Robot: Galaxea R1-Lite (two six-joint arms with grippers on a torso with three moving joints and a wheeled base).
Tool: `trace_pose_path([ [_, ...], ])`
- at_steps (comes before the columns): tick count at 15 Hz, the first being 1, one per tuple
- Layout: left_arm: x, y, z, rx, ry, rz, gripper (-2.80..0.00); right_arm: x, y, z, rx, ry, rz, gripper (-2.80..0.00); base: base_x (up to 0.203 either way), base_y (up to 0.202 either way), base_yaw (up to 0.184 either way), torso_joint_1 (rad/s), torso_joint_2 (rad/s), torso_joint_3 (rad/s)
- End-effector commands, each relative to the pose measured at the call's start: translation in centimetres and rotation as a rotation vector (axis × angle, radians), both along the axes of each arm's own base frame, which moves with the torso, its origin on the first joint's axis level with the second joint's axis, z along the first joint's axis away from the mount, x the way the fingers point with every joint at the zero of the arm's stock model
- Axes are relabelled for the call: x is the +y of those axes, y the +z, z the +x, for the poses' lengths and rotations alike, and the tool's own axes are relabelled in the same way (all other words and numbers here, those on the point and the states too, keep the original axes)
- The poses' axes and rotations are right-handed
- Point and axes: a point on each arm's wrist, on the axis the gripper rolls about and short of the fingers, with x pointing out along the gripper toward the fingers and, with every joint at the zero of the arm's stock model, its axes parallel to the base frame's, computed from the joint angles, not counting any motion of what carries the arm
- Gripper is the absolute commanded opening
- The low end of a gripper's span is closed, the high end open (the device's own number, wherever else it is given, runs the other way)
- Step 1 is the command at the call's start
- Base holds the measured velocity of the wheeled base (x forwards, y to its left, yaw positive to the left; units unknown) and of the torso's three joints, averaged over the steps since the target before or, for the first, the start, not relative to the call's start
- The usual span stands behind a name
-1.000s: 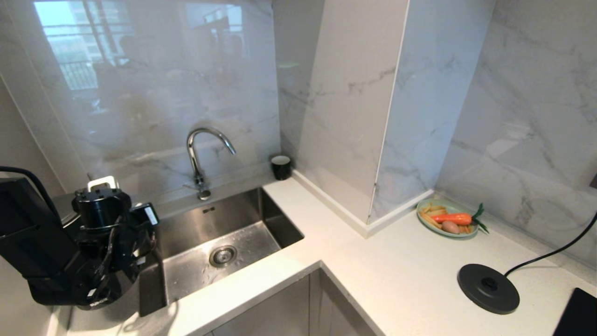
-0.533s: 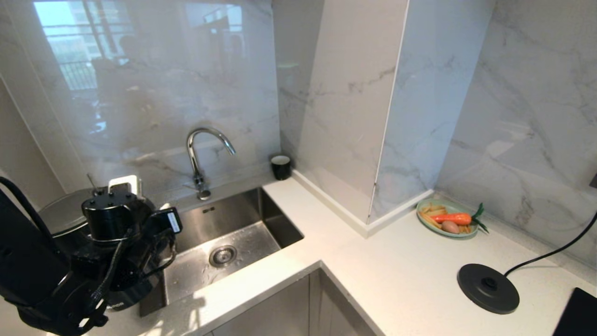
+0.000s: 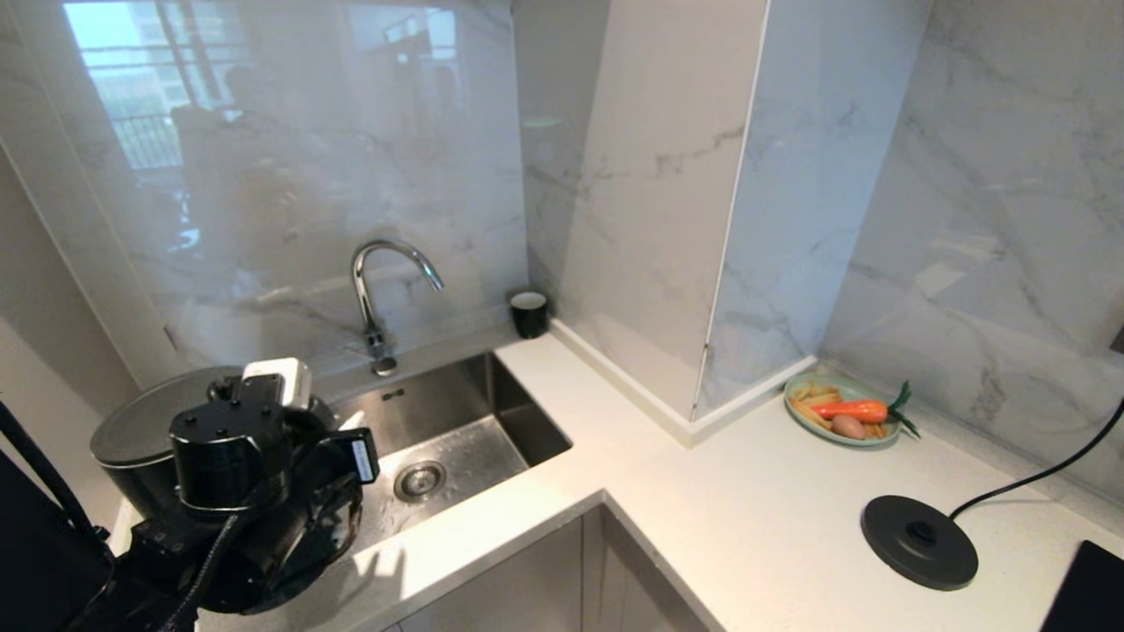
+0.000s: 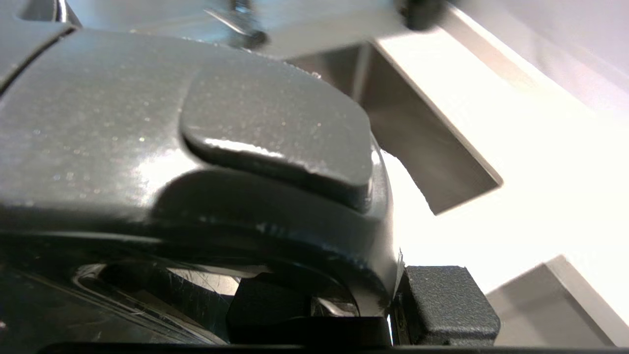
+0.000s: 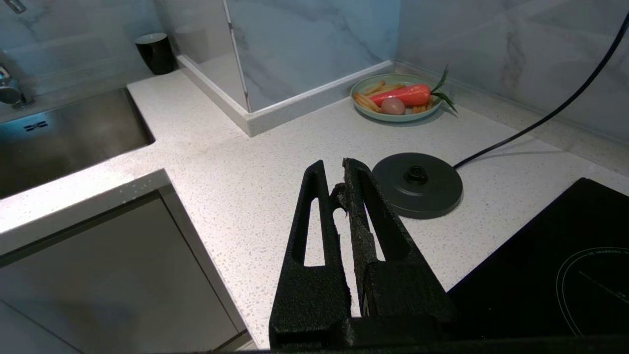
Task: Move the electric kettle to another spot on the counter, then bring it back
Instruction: Place it on the power base
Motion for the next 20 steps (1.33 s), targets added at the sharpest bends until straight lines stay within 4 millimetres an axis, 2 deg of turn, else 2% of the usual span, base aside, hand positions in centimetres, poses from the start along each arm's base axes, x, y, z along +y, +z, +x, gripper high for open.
trace_pose_path([
  [1,-1.1,-0.1,-1.2,0.006,-0.052,0.001,-2.8,0.0,0.0,0.0,0.001,0.0,0.0,-2.8,0.0,0.0,0.0,0.0,0.0,0.0],
  [7,-2.4,-0.1,-2.6,0.012,-0.122,0.007,-2.8,0.0,0.0,0.0,0.001,0.0,0.0,-2.8,0.0,0.0,0.0,0.0,0.0,0.0],
  [9,-2.5,0.5,-3.2,-0.008,-0.136,-0.004,-2.8,0.0,0.0,0.0,0.001,0.0,0.0,-2.8,0.0,0.0,0.0,0.0,0.0,0.0],
  [16,-4.0,0.9,-7.5,-0.007,-0.289,-0.046,-2.8,0.0,0.0,0.0,0.001,0.0,0.0,-2.8,0.0,0.0,0.0,0.0,0.0,0.0],
  [20,-4.1,0.6,-7.5,0.005,-0.291,-0.047,-2.8,0.0,0.0,0.0,0.001,0.0,0.0,-2.8,0.0,0.0,0.0,0.0,0.0,0.0],
])
